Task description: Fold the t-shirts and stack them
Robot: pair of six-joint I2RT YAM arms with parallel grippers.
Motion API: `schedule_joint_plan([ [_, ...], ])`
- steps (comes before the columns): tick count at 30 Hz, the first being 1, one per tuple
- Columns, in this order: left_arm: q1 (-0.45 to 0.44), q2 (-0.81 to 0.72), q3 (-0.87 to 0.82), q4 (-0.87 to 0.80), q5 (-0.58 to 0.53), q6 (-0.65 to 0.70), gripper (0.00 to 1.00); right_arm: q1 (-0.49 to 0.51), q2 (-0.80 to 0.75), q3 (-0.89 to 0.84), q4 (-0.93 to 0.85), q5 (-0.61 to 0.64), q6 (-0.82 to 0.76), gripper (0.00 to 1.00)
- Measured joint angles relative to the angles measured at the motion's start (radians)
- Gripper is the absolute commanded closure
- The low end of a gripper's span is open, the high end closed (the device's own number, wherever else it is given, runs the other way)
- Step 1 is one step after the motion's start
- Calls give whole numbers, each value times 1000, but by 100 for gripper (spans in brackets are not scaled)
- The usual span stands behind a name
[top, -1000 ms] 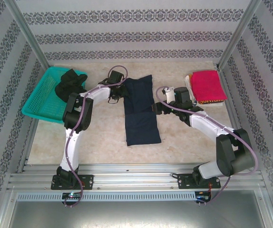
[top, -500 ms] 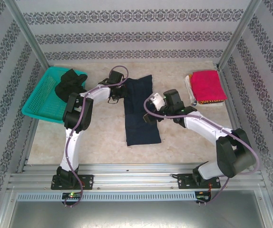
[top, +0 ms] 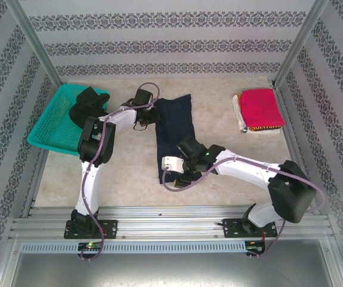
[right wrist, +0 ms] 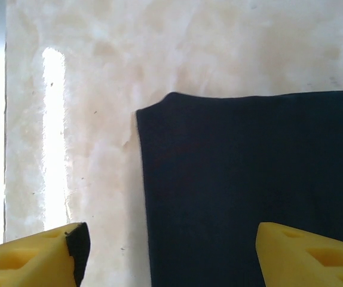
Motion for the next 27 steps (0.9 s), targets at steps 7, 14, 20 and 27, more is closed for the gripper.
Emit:
schedule_joint_plan([
  [7, 6, 4, 0, 4, 23, 0, 100, 14, 87, 27, -42, 36, -40, 40],
  [14, 11, 7, 0, 8, 43, 0, 100, 14, 166, 54, -42, 53, -43, 42],
  [20, 15, 8, 0, 10, 51, 0, 100, 21, 216, 59, -29, 86, -65, 54],
  [27, 18, 10, -1, 14, 71, 0, 100, 35, 221, 65, -2, 151, -69, 100],
])
